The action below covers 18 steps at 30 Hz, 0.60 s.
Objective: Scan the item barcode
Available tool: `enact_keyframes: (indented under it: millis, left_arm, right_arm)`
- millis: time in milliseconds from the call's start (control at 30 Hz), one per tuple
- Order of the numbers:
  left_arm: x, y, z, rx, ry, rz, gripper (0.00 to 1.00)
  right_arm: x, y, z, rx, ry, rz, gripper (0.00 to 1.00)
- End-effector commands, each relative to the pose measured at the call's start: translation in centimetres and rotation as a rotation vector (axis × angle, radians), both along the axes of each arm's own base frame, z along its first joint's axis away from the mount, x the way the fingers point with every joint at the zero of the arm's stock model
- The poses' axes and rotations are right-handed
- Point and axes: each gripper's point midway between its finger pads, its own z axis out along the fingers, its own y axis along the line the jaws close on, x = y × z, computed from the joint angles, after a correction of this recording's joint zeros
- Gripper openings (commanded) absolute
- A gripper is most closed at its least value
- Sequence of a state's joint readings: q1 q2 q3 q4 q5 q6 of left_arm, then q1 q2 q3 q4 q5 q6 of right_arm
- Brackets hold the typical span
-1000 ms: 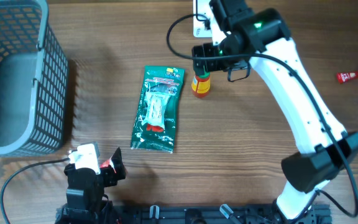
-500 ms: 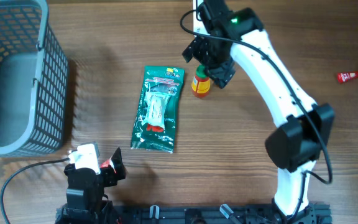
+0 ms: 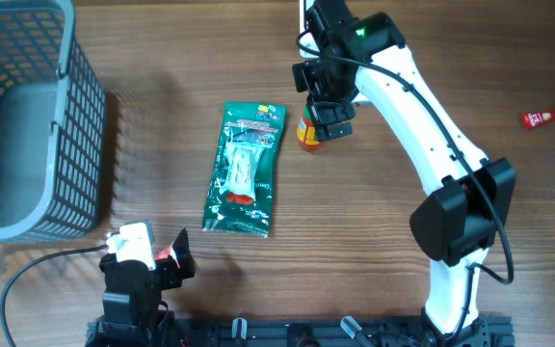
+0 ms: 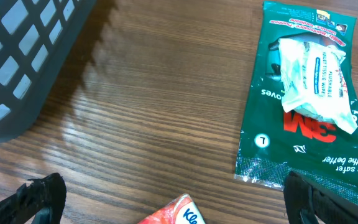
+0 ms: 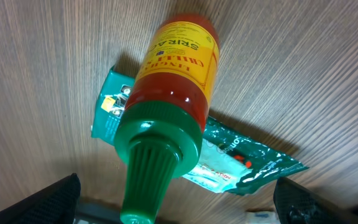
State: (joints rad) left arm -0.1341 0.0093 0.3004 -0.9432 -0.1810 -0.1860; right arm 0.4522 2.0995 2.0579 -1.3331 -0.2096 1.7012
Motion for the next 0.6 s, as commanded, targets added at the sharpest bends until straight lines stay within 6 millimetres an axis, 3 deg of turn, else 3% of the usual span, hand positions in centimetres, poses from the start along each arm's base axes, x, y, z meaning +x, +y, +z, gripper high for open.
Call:
enact_keyframes:
  millis: [0,200,333,567]
  left_arm:
    - [0.0,0.0,0.0,-0.010,-0.002,0.003,1.00]
    - [0.0,0.0,0.0,-0.010,-0.002,0.003,1.00]
    - [0.0,0.0,0.0,-0.010,-0.002,0.003,1.00]
    - [0.0,0.0,0.0,-0.010,-0.002,0.003,1.00]
  right_arm:
    - [0.9,-0.1,-2.3,-0.013,0.045,-0.064,1.00]
    - [1.0,-0.7,-4.9,-0.053,0.090,-0.028,0.96]
    - [1.3,-1.4,-5.2,-0.099,0.070,-0.012,0.77]
    - [1.7,-2.1,-5.3,-0.145,0.014,0.164,0.40]
